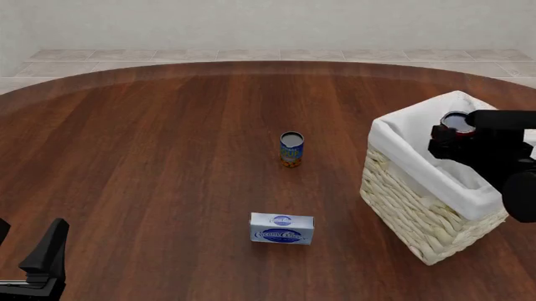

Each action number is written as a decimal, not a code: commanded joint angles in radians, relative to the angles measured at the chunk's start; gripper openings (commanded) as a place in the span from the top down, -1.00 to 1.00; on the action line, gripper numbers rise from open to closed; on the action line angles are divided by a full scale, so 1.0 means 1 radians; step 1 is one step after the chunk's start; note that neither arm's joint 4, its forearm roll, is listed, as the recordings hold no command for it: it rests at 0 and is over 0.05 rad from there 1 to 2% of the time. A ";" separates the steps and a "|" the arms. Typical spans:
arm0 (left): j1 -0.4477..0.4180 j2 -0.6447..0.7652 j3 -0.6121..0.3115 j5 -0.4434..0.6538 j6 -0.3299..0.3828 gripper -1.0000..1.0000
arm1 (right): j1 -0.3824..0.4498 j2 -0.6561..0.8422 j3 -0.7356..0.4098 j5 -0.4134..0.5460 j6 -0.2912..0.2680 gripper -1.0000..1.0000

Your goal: Pick up the tomato sauce, and put it in the basket.

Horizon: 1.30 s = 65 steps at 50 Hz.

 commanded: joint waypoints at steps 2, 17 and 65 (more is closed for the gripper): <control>0.000 0.000 0.000 0.000 0.000 -1.00 | -0.005 0.006 -0.003 -0.001 0.012 -1.00; 0.000 0.000 0.000 0.000 0.000 -1.00 | -0.004 -0.020 -0.004 0.018 0.014 -1.00; 0.000 0.000 0.000 0.000 0.000 -1.00 | 0.039 -0.355 0.057 0.239 -0.027 -1.00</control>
